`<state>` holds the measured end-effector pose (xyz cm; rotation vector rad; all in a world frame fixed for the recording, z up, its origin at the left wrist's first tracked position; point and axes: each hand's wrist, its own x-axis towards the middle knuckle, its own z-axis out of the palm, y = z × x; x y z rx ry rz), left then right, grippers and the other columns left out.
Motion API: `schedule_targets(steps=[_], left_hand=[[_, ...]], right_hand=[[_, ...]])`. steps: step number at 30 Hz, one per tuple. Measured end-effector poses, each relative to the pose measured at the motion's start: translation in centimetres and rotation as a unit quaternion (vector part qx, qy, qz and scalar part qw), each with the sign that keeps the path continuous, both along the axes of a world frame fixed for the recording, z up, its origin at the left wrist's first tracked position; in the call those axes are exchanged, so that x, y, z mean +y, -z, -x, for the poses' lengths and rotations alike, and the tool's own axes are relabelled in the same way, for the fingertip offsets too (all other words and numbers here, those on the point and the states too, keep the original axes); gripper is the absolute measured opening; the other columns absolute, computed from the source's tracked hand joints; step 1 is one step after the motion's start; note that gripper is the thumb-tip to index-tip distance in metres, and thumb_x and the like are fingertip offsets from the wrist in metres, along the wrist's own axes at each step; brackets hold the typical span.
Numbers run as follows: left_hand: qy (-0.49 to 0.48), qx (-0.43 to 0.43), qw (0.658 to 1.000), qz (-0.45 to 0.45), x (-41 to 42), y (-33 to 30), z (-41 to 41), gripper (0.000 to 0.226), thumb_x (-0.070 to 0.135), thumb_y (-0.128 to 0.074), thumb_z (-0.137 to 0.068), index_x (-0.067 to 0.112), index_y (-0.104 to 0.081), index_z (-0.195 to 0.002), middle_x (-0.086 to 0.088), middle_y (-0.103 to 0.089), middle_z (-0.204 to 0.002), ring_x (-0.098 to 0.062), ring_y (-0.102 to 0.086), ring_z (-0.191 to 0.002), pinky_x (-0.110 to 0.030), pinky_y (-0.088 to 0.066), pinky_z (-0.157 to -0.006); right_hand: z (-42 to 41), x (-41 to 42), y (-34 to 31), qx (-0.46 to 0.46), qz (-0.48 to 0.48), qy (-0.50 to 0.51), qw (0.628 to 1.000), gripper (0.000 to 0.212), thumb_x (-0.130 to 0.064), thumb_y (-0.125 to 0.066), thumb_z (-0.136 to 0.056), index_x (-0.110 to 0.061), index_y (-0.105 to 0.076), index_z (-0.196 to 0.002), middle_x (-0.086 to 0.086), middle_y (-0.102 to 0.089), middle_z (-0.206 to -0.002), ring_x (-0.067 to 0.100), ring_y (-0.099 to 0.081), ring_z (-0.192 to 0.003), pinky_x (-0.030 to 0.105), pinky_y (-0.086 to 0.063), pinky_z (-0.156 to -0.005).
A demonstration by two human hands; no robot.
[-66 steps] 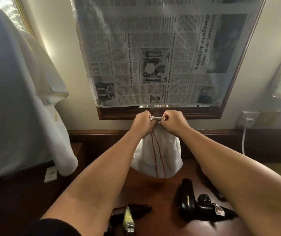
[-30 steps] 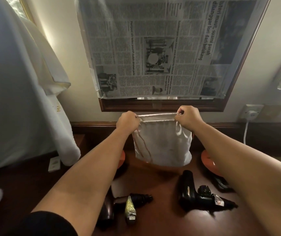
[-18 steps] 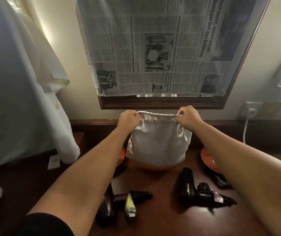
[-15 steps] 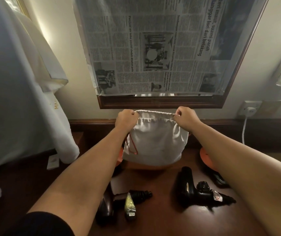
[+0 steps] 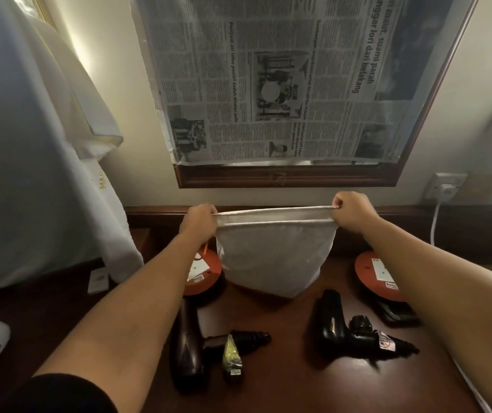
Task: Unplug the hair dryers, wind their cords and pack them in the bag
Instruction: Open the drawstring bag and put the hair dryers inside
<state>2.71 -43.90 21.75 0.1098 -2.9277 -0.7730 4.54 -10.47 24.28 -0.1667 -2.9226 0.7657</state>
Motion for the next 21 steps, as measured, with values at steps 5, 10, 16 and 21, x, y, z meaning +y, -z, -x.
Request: schedule_targets(steps=[5,10,16,21], left_hand=[[-0.016,0.024,0.999,-0.043,0.7,0.3,-0.1,0.015,0.009,-0.05,-0.092,0.013,-0.064,-0.095,-0.009,-0.065,-0.1,-0.018,-0.053,-0.084,-0.031,-0.041,-0.07],[-0.037,0.003,0.999,0.01,0.3,1.5,-1.2,0.012,0.013,-0.051,-0.095,0.009,-0.058,-0.102,-0.011,-0.06,-0.106,-0.021,-0.054,-0.088,-0.031,-0.039,-0.069],[0.023,0.02,0.981,0.194,-1.2,3.2,-2.7,0.008,0.005,-0.042,-0.094,0.011,-0.045,-0.099,-0.013,-0.059,-0.106,-0.034,-0.059,-0.091,-0.039,-0.04,-0.066],[-0.026,-0.006,0.999,0.045,0.0,3.7,-2.7,0.013,0.01,-0.042,-0.095,0.007,-0.053,-0.102,-0.014,-0.061,-0.1,-0.029,-0.057,-0.087,-0.038,-0.045,-0.069]], right_hand=[[-0.2,-0.5,0.8,-0.001,0.043,-0.003,0.999,0.016,-0.007,-0.051,-0.086,-0.008,-0.067,-0.084,0.009,-0.064,-0.084,0.024,-0.057,-0.079,0.028,-0.042,-0.064],[-1.0,-0.2,2.1,-0.006,0.067,0.015,0.998,0.015,-0.01,-0.054,-0.085,-0.008,-0.068,-0.081,0.008,-0.065,-0.077,0.022,-0.058,-0.072,0.027,-0.043,-0.056],[-1.9,0.7,3.3,-0.009,0.08,0.04,0.996,0.009,-0.011,-0.059,-0.084,-0.012,-0.066,-0.08,0.003,-0.062,-0.077,0.015,-0.055,-0.069,0.023,-0.039,-0.053],[-2.2,0.1,4.0,-0.016,0.102,0.051,0.993,0.009,-0.004,-0.056,-0.086,-0.011,-0.061,-0.084,0.004,-0.058,-0.079,0.016,-0.051,-0.07,0.022,-0.037,-0.053]])
